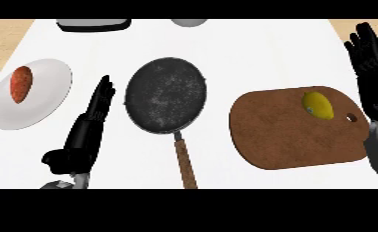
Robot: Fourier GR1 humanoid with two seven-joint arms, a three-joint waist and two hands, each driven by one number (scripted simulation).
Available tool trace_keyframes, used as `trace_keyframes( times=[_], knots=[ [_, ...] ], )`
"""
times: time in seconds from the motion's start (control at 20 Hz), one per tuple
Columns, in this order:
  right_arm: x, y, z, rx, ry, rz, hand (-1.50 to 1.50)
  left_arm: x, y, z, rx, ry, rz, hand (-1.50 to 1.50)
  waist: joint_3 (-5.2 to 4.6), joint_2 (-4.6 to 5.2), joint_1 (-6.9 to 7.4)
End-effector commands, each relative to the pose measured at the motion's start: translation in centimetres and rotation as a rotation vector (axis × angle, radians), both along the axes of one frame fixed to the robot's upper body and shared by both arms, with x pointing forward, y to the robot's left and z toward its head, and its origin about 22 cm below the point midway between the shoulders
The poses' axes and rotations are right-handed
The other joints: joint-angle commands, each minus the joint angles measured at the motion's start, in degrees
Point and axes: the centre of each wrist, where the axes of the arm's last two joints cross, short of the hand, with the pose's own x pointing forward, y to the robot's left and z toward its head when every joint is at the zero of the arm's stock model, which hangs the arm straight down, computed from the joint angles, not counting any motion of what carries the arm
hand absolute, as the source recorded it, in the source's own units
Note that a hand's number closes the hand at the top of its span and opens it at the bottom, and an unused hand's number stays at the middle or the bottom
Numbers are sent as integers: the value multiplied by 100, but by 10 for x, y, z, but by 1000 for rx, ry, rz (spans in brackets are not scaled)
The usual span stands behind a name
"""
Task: Pick the lemon from the cutting board and place it in the pan
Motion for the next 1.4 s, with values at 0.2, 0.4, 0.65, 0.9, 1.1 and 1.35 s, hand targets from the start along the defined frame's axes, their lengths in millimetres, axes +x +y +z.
trace_keyframes(
  times=[0.2,0.4,0.65,0.9,1.1,1.35],
  knots=[
    [12,11,20,185,-117,659,150,1,-13,5,-45,-49,-92,0,17,242,416],
    [1,-105,17,89,-51,554,-150,0,-21,3,-94,-28,-126,0,5,321,290],
    [-14,-161,23,13,-49,729,-150,-2,-20,-14,-109,-16,-131,0,-5,315,363],
    [-12,-183,49,-158,-26,742,-150,5,-22,-11,-105,-10,-176,0,4,329,481],
    [0,-166,66,-330,40,817,-150,11,-23,-11,-96,-31,-157,0,-9,298,500],
    [15,-145,68,-534,132,872,-150,16,-31,-11,-106,-4,-171,0,-13,303,552]
  ],
)
